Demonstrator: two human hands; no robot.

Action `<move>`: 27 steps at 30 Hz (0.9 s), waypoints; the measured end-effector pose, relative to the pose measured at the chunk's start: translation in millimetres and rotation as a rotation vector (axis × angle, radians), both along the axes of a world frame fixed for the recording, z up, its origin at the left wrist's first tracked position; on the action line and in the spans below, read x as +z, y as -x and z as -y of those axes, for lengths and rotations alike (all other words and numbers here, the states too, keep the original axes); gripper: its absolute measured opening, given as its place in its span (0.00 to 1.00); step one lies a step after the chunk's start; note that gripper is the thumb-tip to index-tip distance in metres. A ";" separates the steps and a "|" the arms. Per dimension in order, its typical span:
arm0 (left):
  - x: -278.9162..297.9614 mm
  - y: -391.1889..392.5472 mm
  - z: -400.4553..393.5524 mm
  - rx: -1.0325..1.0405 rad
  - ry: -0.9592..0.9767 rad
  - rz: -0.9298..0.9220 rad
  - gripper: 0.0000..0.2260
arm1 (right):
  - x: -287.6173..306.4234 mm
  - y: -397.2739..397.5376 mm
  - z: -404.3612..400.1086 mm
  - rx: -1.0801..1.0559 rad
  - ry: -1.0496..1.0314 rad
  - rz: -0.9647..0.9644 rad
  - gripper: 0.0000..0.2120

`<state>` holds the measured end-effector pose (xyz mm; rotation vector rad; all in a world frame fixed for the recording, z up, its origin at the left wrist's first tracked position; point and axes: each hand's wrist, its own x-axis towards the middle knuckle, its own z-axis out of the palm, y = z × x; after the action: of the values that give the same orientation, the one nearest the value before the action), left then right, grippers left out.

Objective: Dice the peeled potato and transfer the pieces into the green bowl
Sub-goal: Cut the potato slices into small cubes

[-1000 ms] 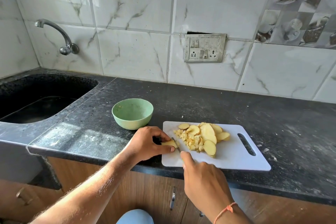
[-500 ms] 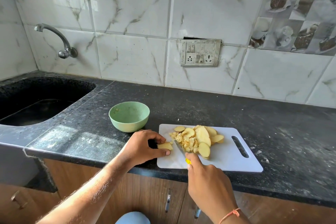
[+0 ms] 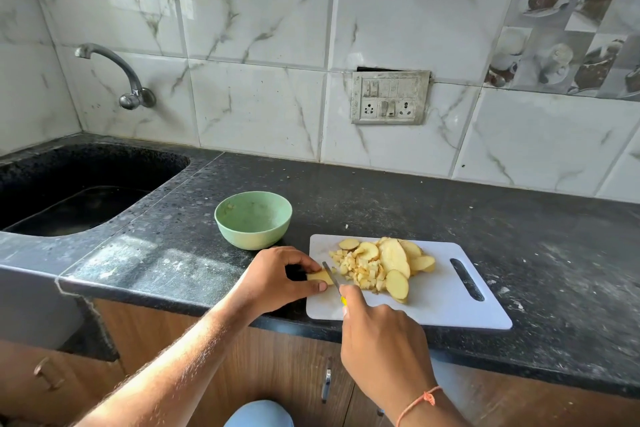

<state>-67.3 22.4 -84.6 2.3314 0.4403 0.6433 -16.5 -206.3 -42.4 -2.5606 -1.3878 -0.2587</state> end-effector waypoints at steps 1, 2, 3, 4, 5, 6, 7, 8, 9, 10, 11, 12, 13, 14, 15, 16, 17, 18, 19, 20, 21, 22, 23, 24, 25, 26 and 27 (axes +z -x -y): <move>0.5 -0.2 -0.1 0.001 -0.001 -0.002 0.13 | 0.3 0.0 -3.0 0.002 0.015 0.016 0.16; 0.9 -0.4 -0.3 0.002 -0.004 -0.005 0.13 | 0.3 -0.5 -6.6 0.003 0.023 0.034 0.16; 1.2 -0.4 -0.2 0.001 -0.006 -0.008 0.13 | -0.2 -1.5 -10.7 0.003 0.030 0.050 0.15; 1.3 -0.4 -0.2 0.001 -0.005 -0.010 0.13 | -1.3 -2.7 -14.5 0.006 0.039 0.061 0.15; 1.4 -0.4 0.0 0.000 -0.004 -0.010 0.13 | -2.2 -3.6 -17.4 0.010 0.045 0.066 0.16; 1.4 -0.5 0.2 0.000 -0.004 -0.010 0.13 | -3.3 -4.0 -18.7 0.015 0.050 0.066 0.16; 1.4 -0.5 0.6 0.001 -0.007 -0.011 0.13 | -4.6 -4.0 -18.2 0.020 0.053 0.060 0.16; 1.3 -0.8 0.7 0.004 -0.012 -0.012 0.13 | -5.9 -3.9 -16.4 0.028 0.053 0.050 0.16; 0.9 -0.9 0.6 0.007 -0.014 -0.012 0.13 | -7.4 -3.8 -13.4 0.037 0.049 0.034 0.16; 0.5 -1.2 0.3 0.010 -0.013 -0.012 0.13 | -8.6 -3.6 -9.3 0.042 0.042 0.013 0.16; 0.4 -1.3 0.4 0.013 -0.013 -0.012 0.14 | -9.4 -3.1 -4.3 0.043 0.039 -0.007 0.16; 0.0 -1.6 0.3 0.016 -0.015 -0.012 0.14 | -10.2 -1.9 0.5 0.044 0.039 -0.026 0.17; -0.3 -1.6 0.3 0.018 -0.019 -0.013 0.14 | -10.6 0.2 5.6 0.047 0.046 -0.045 0.18; -0.6 -2.0 0.3 0.018 -0.020 -0.013 0.14 | -10.4 2.9 11.8 0.047 0.056 -0.063 0.20; -0.8 -1.8 0.2 0.019 -0.018 -0.012 0.14 | -10.3 5.3 17.7 0.042 0.070 -0.076 0.21; -0.8 -1.6 0.1 0.019 -0.012 -0.011 0.14 | -9.9 6.7 23.3 0.033 0.081 -0.083 0.21; -0.6 -1.3 0.2 0.019 -0.007 -0.011 0.14 | -9.4 7.1 28.3 0.018 0.090 -0.081 0.21; -0.3 -1.0 0.0 0.018 -0.005 -0.011 0.14 | -8.4 6.1 31.3 0.003 0.093 -0.075 0.21; 0.1 -1.0 0.4 0.015 -0.005 -0.012 0.15 | -8.6 3.8 33.1 -0.014 0.091 -0.064 0.20; 0.6 -0.9 0.7 0.013 -0.004 -0.015 0.15 | -9.8 1.0 33.9 -0.030 0.081 -0.050 0.20; 1.5 -0.4 1.5 0.012 -0.005 -0.019 0.15 | -10.7 -1.4 33.5 -0.044 0.065 -0.043 0.19; 2.0 0.0 1.7 0.010 -0.006 -0.021 0.15 | -11.1 -2.7 32.2 -0.054 0.049 -0.037 0.18; 2.6 0.5 2.0 0.005 -0.004 -0.019 0.15 | -11.8 -3.5 30.6 -0.060 0.030 -0.038 0.17; 3.0 1.0 1.3 -0.004 0.002 -0.015 0.15 | -12.2 -3.6 28.7 -0.059 0.003 -0.039 0.16; 3.0 1.6 0.4 -0.016 0.012 -0.010 0.16 | -12.5 -3.1 27.2 -0.049 -0.026 -0.030 0.16; 2.9 2.3 -0.8 -0.026 0.027 -0.006 0.17 | -11.9 -2.4 25.4 -0.040 -0.051 -0.019 0.16; 2.7 3.3 -1.9 -0.032 0.040 -0.003 0.18 | -10.7 -1.4 23.6 -0.036 -0.066 -0.016 0.15</move>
<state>-70.5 24.3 -81.9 2.2978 0.4126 0.6103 -15.0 -229.9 -53.1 -2.5297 -1.3067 -0.2847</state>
